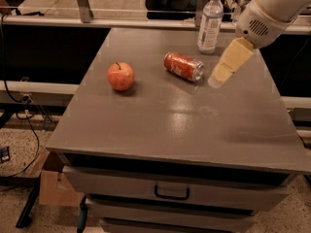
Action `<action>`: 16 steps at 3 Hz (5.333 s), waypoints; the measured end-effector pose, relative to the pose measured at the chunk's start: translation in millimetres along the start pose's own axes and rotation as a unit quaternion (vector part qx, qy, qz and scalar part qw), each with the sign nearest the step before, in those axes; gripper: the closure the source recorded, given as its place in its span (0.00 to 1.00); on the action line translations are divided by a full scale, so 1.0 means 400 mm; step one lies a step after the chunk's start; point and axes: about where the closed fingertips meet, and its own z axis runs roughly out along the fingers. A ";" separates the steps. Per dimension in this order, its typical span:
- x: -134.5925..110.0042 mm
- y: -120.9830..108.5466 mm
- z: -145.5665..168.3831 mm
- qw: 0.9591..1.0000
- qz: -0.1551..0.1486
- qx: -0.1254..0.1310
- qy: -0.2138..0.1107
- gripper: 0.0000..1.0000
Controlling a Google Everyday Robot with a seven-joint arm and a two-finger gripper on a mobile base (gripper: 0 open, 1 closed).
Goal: Place coke can upright
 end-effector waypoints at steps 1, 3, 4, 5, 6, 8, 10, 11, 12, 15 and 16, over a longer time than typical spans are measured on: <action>0.000 0.000 0.000 1.000 0.000 0.000 0.000 0.00; -0.067 -0.071 0.078 1.000 0.013 0.004 -0.009 0.00; -0.118 -0.094 0.127 1.000 0.017 0.013 0.009 0.00; -0.162 -0.112 0.182 0.999 0.028 0.021 0.029 0.00; -0.201 -0.124 0.243 0.998 0.037 0.024 0.055 0.00; -0.269 -0.143 0.341 0.995 0.030 0.014 0.092 0.00; -0.293 -0.177 0.402 0.993 0.022 0.004 0.113 0.43; -0.306 -0.180 0.409 0.993 0.016 -0.001 0.116 0.67; -0.325 -0.169 0.328 0.998 -0.010 -0.014 0.069 0.90; -0.218 -0.112 0.088 0.962 -0.075 -0.111 -0.238 1.00; -0.187 -0.089 0.073 0.935 -0.101 -0.135 -0.313 1.00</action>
Offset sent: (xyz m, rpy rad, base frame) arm 0.0462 0.0081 -0.0171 0.0582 -0.0126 -0.0210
